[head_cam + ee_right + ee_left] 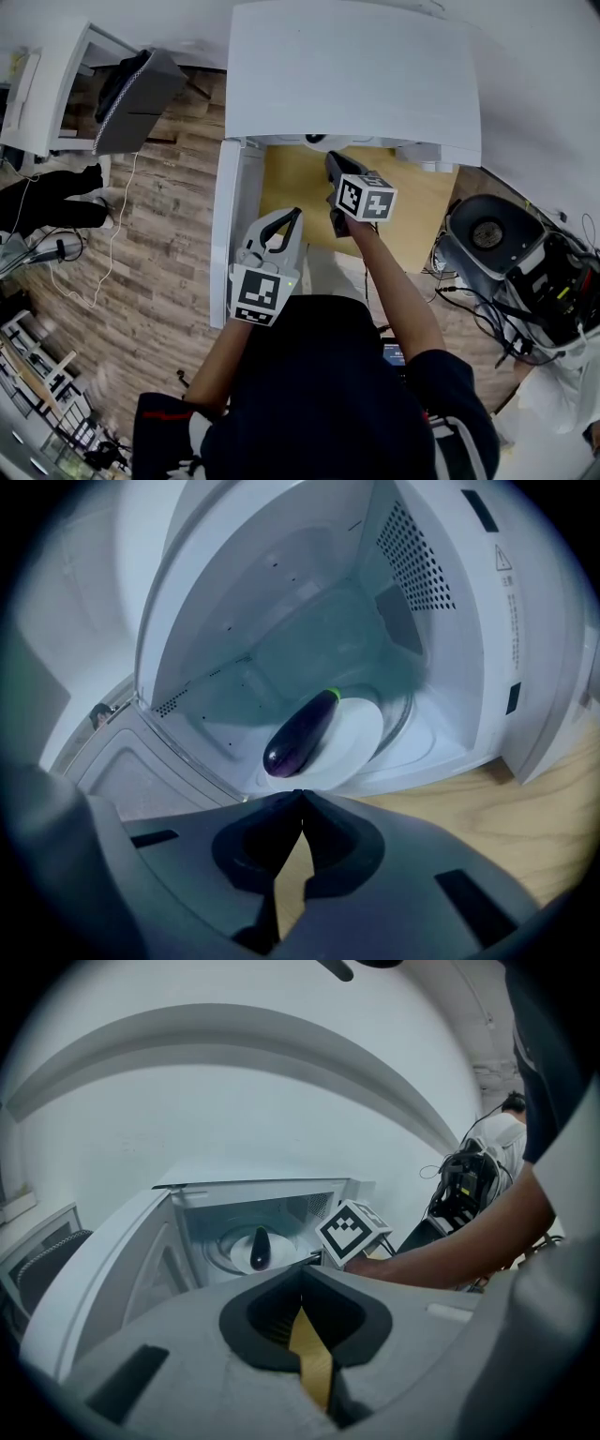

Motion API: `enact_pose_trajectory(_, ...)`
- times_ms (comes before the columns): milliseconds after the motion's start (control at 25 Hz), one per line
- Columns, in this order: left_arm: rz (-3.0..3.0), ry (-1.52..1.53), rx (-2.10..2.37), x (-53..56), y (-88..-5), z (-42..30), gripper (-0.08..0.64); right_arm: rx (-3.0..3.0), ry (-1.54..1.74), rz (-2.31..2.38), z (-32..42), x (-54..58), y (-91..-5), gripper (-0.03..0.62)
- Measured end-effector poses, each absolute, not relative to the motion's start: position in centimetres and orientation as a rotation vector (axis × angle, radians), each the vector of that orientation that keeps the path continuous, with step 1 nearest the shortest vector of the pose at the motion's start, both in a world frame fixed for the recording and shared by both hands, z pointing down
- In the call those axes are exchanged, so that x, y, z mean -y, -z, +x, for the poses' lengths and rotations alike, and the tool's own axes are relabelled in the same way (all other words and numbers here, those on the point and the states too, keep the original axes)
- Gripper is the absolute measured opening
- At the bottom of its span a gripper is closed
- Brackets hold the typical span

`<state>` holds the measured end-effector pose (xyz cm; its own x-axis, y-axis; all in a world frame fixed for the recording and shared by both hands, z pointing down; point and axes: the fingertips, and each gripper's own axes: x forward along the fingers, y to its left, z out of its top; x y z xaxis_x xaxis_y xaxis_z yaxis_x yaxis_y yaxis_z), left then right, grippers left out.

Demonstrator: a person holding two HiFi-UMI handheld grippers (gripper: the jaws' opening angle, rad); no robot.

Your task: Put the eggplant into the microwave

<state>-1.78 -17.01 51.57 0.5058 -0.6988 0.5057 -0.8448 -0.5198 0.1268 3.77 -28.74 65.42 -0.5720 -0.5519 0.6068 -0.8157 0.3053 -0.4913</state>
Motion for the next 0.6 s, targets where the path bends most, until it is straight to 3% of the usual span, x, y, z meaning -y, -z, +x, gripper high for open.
enact_pose_trajectory(600,2.373,-0.575,1.290,17.0,-52.0,-2.3,0.015,2.266,-1.151,1.237,2.8,31.3,-65.3,0.012)
